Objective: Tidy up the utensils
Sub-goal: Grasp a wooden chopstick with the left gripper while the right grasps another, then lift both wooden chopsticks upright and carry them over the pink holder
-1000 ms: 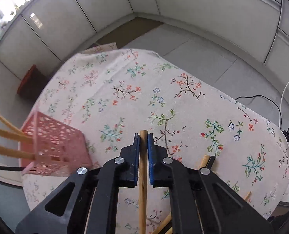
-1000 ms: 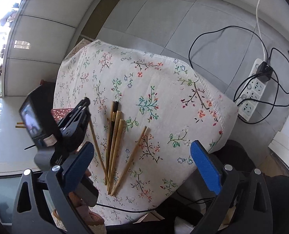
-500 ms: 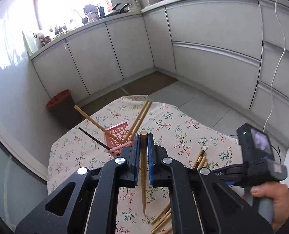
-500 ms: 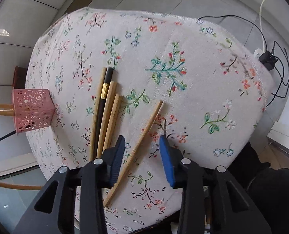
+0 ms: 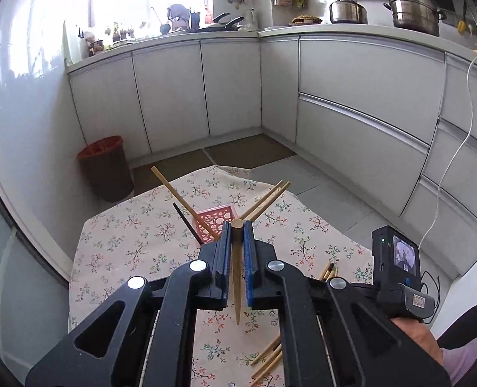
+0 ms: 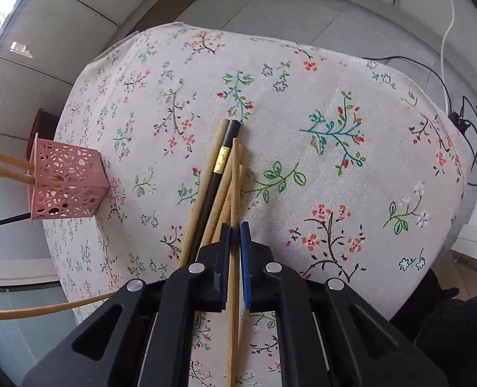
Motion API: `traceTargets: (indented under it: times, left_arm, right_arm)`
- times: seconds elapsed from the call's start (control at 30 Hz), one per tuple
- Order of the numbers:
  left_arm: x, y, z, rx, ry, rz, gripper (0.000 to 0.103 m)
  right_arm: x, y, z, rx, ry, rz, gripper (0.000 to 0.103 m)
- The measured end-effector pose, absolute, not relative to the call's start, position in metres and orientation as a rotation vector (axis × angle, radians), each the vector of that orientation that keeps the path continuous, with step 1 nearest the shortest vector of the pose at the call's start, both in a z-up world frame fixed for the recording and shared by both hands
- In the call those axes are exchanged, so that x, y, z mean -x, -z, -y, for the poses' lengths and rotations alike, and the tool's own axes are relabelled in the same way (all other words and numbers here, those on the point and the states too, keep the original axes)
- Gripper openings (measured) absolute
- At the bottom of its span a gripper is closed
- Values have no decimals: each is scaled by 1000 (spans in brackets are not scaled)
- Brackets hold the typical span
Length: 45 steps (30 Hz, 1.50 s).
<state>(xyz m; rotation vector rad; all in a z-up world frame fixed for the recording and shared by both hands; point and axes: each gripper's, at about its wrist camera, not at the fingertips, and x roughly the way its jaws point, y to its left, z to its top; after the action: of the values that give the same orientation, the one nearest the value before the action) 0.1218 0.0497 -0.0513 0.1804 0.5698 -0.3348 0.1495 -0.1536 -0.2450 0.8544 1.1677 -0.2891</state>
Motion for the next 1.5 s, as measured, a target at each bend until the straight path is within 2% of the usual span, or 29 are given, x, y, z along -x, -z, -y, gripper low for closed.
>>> traceTargets:
  times: [0.57,0.9,1.5]
  left_arm:
    - [-118,35,-73,-54,369,-595,7]
    - [-115,24,-76,-29,348,-571,7]
    - [-139,-38,-94,117,267,-412,7]
  right_arm:
    - [-95,136,157,-570,70,-852,6]
    - [-74,87,173,-550,51,-688,6]
    - [-109,-39,203,-504,49,-387,7]
